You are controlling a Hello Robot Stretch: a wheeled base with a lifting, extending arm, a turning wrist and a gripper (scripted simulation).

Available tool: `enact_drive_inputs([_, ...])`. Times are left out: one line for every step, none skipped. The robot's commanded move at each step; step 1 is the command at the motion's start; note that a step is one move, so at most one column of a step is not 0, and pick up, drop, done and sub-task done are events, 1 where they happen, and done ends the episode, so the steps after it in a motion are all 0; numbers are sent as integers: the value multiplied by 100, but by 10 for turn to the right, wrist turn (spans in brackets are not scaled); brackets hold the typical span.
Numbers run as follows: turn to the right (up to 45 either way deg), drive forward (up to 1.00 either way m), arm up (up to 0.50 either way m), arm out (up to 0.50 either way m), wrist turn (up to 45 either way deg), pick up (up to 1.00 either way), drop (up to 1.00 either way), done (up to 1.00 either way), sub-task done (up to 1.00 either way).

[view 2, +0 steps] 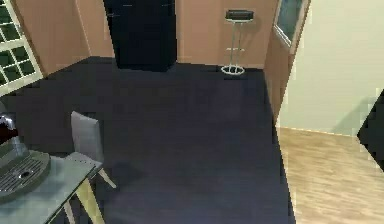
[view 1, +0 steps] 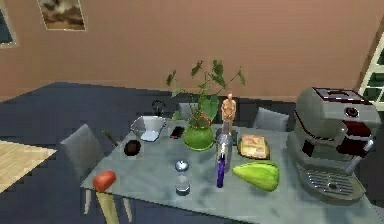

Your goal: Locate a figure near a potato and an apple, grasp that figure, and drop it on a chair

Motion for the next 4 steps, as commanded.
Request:
enact_drive_inputs([-450, 0, 0, 0, 0, 0, 0, 0, 0])
enact_drive_inputs([-300, 0, 0, 0, 0, 0, 0, 0, 0])
enact_drive_inputs([450, 0, 0, 0, 0, 0, 0, 0, 0])
enact_drive_inputs([450, 0, 0, 0, 0, 0, 0, 0, 0])
